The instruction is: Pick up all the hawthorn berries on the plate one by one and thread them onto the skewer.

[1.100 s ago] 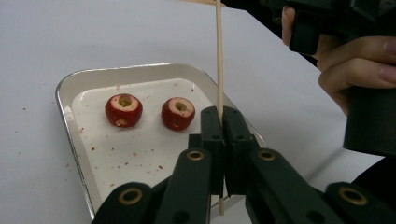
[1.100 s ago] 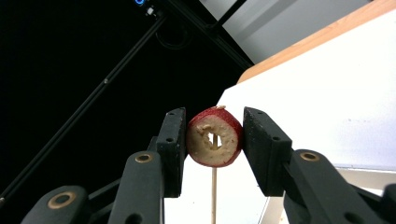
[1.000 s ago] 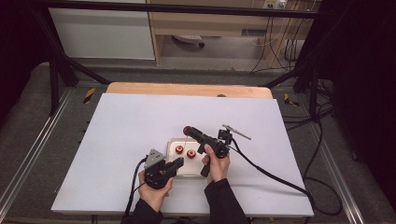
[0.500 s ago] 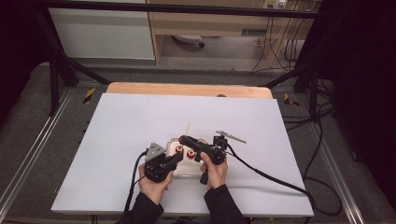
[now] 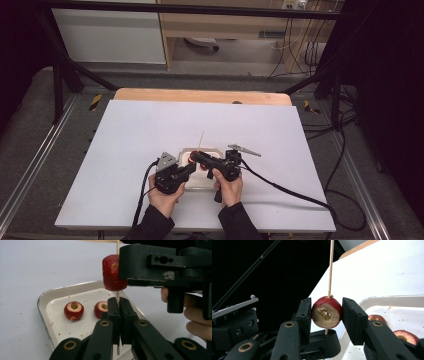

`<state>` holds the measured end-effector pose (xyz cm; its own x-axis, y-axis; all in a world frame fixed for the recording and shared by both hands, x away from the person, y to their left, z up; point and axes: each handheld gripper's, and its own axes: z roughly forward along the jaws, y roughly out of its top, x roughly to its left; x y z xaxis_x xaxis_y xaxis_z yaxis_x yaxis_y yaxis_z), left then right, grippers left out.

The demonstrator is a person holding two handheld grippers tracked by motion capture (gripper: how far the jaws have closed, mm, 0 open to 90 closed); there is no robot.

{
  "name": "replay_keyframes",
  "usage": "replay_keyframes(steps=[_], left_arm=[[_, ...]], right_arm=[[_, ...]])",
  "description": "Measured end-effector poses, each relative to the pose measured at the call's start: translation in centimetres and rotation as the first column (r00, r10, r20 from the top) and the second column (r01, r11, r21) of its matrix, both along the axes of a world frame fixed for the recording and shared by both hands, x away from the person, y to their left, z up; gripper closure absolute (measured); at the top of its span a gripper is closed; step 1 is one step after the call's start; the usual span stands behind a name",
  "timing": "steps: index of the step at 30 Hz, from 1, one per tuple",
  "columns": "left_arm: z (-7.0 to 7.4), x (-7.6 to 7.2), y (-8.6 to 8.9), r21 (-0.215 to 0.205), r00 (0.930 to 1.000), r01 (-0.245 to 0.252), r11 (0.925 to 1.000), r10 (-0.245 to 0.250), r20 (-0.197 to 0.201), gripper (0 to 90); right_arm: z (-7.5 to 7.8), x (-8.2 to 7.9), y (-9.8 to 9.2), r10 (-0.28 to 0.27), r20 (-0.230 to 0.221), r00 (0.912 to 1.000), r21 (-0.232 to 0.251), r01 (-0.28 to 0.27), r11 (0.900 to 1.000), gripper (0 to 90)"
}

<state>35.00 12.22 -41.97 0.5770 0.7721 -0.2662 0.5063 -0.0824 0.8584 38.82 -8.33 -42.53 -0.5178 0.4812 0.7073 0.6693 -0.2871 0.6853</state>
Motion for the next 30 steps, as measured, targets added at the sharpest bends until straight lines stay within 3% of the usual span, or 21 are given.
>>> replay_keyframes(steps=[4, 9, 11, 15, 19, 24, 26, 28, 30], left_arm=[[0.1, -0.1, 0.3, 0.0, 0.9998, 0.018, 0.9998, -0.018, 0.006, 88.4], [0.3, -0.5, 1.7, 0.042, 0.9985, 0.047, 0.998, -0.048, 0.026, 88.4], [0.2, -0.6, 2.3, 0.069, 0.9979, 0.059, 0.9958, -0.061, 0.023, 88.3], [0.0, -0.9, 3.6, 0.125, 0.9974, 0.067, 0.9899, -0.07, 0.017, 88.2], [-0.3, -1.5, 5.2, 0.191, 0.9971, 0.069, 0.9792, -0.073, 0.018, 88.2], [-0.8, -2.0, 7.2, 0.236, 0.9963, 0.084, 0.968, -0.086, -0.003, 88.2], [-1.0, -2.2, 7.9, 0.247, 0.9962, 0.086, 0.9652, -0.086, -0.012, 88.2], [-1.1, -2.3, 8.4, 0.249, 0.9943, 0.107, 0.9626, -0.104, -0.026, 88.2], [-1.1, -2.5, 8.6, 0.255, 0.9933, 0.116, 0.9599, -0.112, -0.028, 88.2]], right_arm=[[0.1, 0.0, -0.1, 0.014, -0.005, 0.9999, -0.007, -0.014, 1.0, 59.5], [0.8, -0.2, -0.9, 0.007, 0.065, 0.9979, -0.104, 0.0, 0.995, 38.6], [1.0, -0.2, -1.5, 0.006, 0.09, 0.9959, -0.155, 0.008, 0.988, 31.6], [1.0, -0.3, -2.8, 0.019, 0.115, 0.9931, -0.267, 0.012, 0.963, 21.8], [0.9, -0.2, -3.4, 0.077, 0.11, 0.991, -0.394, -0.028, 0.919, 13.6], [1.3, 0.2, -3.9, 0.131, 0.073, 0.9887, -0.494, -0.078, 0.866, 11.3], [1.6, 0.5, -3.8, 0.149, 0.06, 0.987, -0.549, -0.092, 0.831, 11.3], [1.9, 0.9, -3.5, 0.188, 0.043, 0.9813, -0.61, -0.123, 0.783, 11.3], [2.2, 1.5, -3.0, 0.218, 0.008, 0.9758, -0.645, -0.162, 0.747, 12.0]])
